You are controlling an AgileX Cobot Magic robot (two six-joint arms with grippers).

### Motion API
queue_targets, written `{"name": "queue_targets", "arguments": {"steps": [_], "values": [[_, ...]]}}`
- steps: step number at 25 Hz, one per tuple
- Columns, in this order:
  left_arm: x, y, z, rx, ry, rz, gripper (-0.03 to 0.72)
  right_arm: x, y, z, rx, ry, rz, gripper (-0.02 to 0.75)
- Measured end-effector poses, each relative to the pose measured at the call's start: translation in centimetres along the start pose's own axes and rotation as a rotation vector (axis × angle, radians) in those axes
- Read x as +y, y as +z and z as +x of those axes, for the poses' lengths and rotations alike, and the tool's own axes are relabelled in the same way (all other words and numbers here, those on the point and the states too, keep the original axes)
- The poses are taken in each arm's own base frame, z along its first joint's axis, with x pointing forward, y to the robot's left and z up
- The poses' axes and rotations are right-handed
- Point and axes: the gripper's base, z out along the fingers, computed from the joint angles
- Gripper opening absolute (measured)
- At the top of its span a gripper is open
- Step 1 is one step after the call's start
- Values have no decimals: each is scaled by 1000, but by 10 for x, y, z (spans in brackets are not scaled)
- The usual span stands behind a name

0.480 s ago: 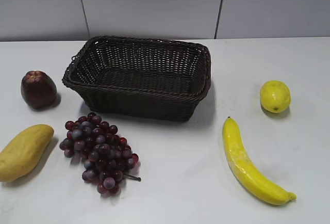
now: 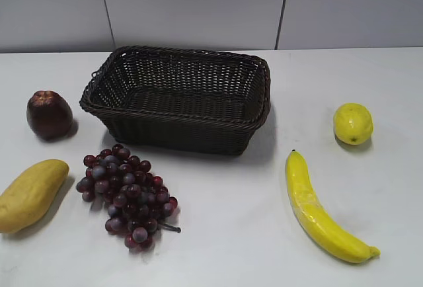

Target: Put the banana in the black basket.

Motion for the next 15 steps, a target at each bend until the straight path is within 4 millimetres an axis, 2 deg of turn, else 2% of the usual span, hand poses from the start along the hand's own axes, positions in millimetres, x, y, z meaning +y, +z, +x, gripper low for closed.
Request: {"name": "queue_targets", "arguments": {"steps": [4, 7, 11, 15], "values": [[0, 0, 0, 0, 0, 0, 239, 0, 2, -6, 18, 7, 3, 589], [0, 0, 0, 0, 0, 0, 239, 2, 10, -27, 32, -1, 12, 589], [0, 0, 0, 0, 0, 0, 239, 6, 36, -57, 75, -10, 16, 589], [0, 0, 0, 0, 0, 0, 239, 9, 71, -69, 158, -13, 19, 589]]}}
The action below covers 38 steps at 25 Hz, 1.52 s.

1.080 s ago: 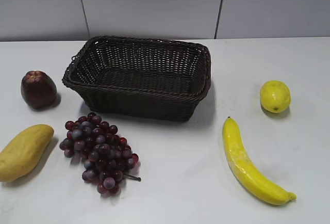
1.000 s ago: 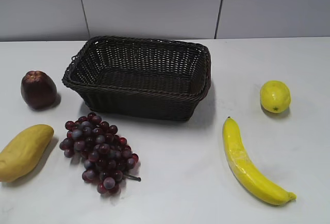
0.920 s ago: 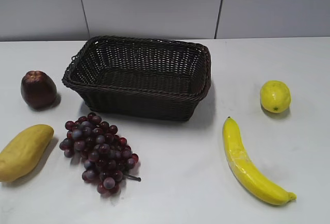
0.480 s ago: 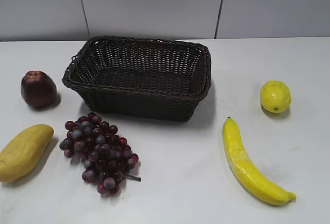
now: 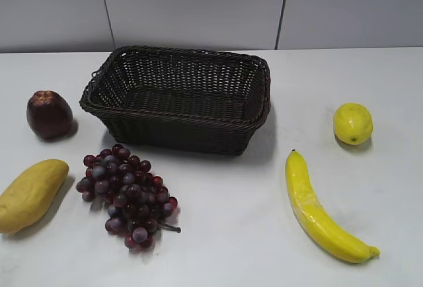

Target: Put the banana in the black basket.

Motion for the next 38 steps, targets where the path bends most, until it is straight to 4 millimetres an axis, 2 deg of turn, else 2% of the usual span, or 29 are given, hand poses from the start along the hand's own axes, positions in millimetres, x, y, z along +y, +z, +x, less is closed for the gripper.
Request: {"name": "queue_targets", "arguments": {"steps": [5, 10, 15, 21, 25, 28, 38], "values": [[0, 0, 0, 0, 0, 0, 239, 4, 38, -14, 143, 8, -2, 589], [0, 0, 0, 0, 0, 0, 239, 15, 68, -22, 269, -24, -31, 589], [0, 0, 0, 0, 0, 0, 239, 39, 100, -23, 449, -100, -82, 589], [0, 0, 0, 0, 0, 0, 239, 83, 134, -23, 580, -161, -144, 589], [0, 0, 0, 0, 0, 0, 239, 105, 157, -16, 646, -154, -173, 592], [0, 0, 0, 0, 0, 0, 239, 115, 174, -8, 690, -114, -185, 614], [0, 0, 0, 0, 0, 0, 239, 124, 224, 29, 823, -94, -145, 635]]}}
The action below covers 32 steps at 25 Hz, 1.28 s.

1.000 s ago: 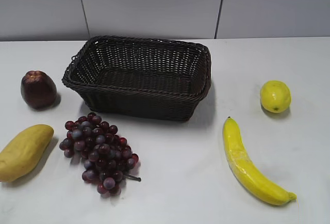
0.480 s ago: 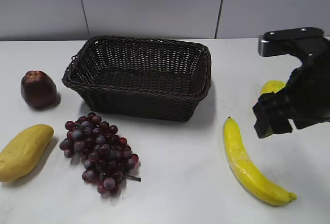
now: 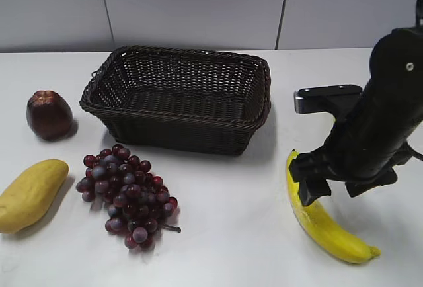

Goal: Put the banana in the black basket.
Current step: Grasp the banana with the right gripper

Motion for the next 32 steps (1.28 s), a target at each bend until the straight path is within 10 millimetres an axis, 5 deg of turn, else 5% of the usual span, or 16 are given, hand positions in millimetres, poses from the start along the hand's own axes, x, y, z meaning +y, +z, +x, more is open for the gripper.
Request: {"name": "queue_targets", "arguments": {"steps": [17, 32], "values": [[0, 0, 0, 0, 0, 0, 239, 9, 37, -5, 3, -21, 6, 613], [0, 0, 0, 0, 0, 0, 239, 9, 44, -6, 4, -16, 5, 347]]}}
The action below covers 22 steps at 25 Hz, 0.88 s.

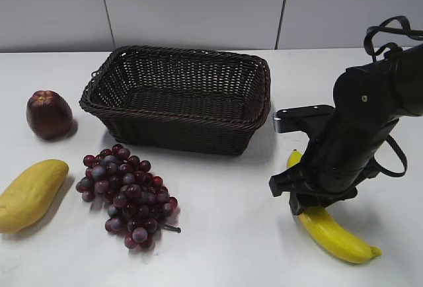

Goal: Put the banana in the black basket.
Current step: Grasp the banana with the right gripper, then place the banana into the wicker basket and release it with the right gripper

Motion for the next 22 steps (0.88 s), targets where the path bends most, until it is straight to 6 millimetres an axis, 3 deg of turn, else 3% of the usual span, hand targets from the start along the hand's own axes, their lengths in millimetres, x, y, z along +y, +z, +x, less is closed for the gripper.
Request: {"name": "queue_targets", "arguments": {"steps": [4, 8, 14, 18, 22], "values": [[0, 0, 0, 0, 0, 0, 239, 1, -3, 1, 4, 11, -8, 345], [0, 0, 0, 0, 0, 0, 239, 3, -27, 1, -9, 9, -25, 345], [0, 0, 0, 0, 0, 0, 239, 14, -97, -10, -130, -31, -83, 344], [0, 0, 0, 0, 0, 0, 239, 27, -147, -37, -293, -58, -143, 344], [0, 0, 0, 0, 0, 0, 239, 46, -181, -72, -417, -90, -221, 342]]}}
